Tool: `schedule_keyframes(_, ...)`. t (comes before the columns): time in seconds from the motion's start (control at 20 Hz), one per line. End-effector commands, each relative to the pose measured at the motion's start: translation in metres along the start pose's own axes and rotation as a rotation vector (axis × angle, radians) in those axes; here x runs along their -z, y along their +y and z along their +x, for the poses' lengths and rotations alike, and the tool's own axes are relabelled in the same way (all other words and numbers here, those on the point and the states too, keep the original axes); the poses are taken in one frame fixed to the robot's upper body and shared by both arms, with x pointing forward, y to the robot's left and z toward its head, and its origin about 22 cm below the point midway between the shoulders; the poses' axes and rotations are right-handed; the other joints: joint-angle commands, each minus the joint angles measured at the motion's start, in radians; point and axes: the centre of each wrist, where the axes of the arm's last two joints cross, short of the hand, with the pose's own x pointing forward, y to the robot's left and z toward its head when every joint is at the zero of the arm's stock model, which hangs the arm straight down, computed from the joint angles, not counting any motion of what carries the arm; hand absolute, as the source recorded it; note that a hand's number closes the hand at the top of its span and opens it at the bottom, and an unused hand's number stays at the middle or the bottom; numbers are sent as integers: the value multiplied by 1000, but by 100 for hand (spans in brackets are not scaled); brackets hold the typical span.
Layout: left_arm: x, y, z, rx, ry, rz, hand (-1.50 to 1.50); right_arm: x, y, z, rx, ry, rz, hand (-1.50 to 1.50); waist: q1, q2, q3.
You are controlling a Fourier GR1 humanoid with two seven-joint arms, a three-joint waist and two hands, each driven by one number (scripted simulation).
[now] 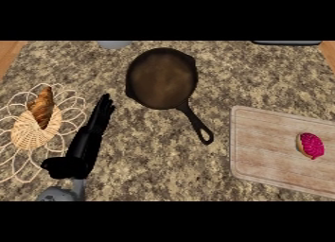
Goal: Pick the cupcake from the cutting board and place it in the pan
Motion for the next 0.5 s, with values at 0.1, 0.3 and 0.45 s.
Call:
schedule_keyframes(0.1, -10, -8, -5, -10, 6, -11, 0, 23, 46, 17, -214, 86, 210, -150, 4, -1, 0)
schedule_keyframes(0.3, -14, 20, -2, 0, -4, 1, 0, 53, 65, 38, -318, 136, 225, -150, 10, 0, 0)
schedule_keyframes(0.45, -6, -11, -2, -2, -14, 22, 0, 48, 73, 27, -332, 180, 296, -150, -10, -3, 1)
